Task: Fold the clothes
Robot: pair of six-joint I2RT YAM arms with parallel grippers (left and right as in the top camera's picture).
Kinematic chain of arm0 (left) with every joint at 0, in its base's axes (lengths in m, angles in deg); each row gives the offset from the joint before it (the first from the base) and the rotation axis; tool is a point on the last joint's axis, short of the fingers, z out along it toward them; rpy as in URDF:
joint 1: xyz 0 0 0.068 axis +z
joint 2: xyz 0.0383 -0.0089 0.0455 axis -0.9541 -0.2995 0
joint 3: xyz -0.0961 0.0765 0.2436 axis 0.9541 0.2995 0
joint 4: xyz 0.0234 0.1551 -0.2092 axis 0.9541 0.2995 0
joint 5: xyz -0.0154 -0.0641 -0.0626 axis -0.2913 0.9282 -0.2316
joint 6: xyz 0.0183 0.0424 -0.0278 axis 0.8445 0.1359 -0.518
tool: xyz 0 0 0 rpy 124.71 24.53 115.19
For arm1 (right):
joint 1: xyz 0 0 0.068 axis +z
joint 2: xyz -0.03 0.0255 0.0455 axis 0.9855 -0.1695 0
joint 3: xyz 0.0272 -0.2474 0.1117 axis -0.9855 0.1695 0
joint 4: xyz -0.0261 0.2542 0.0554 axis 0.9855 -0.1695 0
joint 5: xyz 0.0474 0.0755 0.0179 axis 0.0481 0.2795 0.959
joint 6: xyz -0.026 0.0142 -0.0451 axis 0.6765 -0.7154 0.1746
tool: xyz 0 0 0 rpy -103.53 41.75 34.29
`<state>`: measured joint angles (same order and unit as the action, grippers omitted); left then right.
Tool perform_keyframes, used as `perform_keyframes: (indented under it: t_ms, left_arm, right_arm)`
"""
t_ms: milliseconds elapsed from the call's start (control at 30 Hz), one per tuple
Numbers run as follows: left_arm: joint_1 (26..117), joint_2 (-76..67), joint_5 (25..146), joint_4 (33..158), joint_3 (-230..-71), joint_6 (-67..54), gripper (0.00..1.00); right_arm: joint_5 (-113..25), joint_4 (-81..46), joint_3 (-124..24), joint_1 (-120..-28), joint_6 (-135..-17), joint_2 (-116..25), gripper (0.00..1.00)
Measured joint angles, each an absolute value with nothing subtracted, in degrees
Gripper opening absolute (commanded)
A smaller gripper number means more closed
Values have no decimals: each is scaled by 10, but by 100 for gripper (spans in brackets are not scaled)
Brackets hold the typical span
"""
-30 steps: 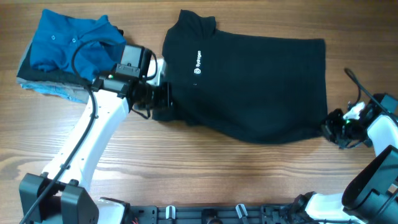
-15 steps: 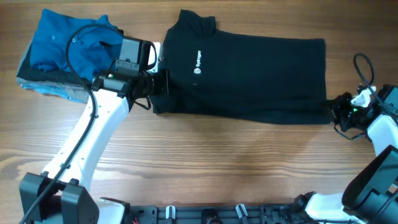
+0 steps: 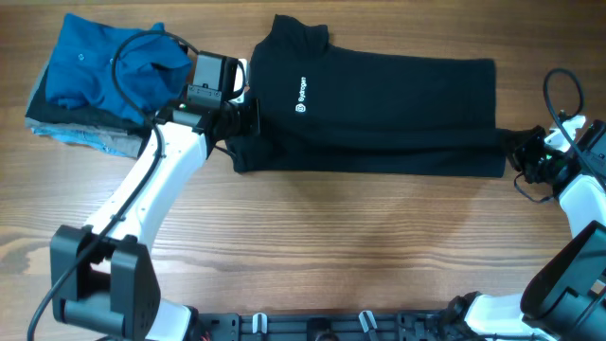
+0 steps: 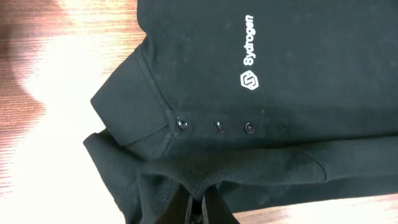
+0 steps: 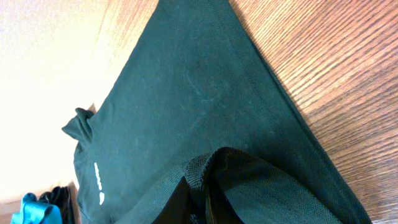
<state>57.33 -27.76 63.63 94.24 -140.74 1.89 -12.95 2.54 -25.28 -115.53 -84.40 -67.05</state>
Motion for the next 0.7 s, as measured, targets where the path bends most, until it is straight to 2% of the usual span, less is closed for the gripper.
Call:
perform_keyframes:
  t_ms: [33,67,100,133,200,233,267,400,533,700]
  left_arm:
    - [573,-283,636,936,-1407,19,5]
    - [573,-287,636,929,-1407,19,13]
    - [573,-292,636,919,-1407,19,26]
    - [573,-296,636,909,-1407,18,40]
    - [573,-303,634,891,-1407,22,63]
    - [573,-303,634,891,-1407,23,69]
    - [574,-304,630,894,-1407,30,71]
    - [591,-304,621,956,-1408,51,73]
    - [609,-305,617,1071,-1408,58,71]
    - [608,-306,645,1044,-1343,73,70]
  right_arm:
    - [-130,26,-253,-1155,-844,-671,11]
    - [-130,26,-253,-1155,-844,-671,36]
    - [-130,26,-253,-1155,-846,-671,61]
    - [-129,26,-253,-1155,-848,-671,67]
    - [-128,26,-253,-1155,-848,-671,69]
    - [-128,26,-253,-1155,-848,-671,69]
    - [-128,22,-253,-1155,-847,-671,69]
    - [-148,-40,-254,-1155,-843,-671,69]
    - [-257,-153,-255,-1155,-839,-671,70]
    - [-326,-185,-255,-1155,-825,-676,73]
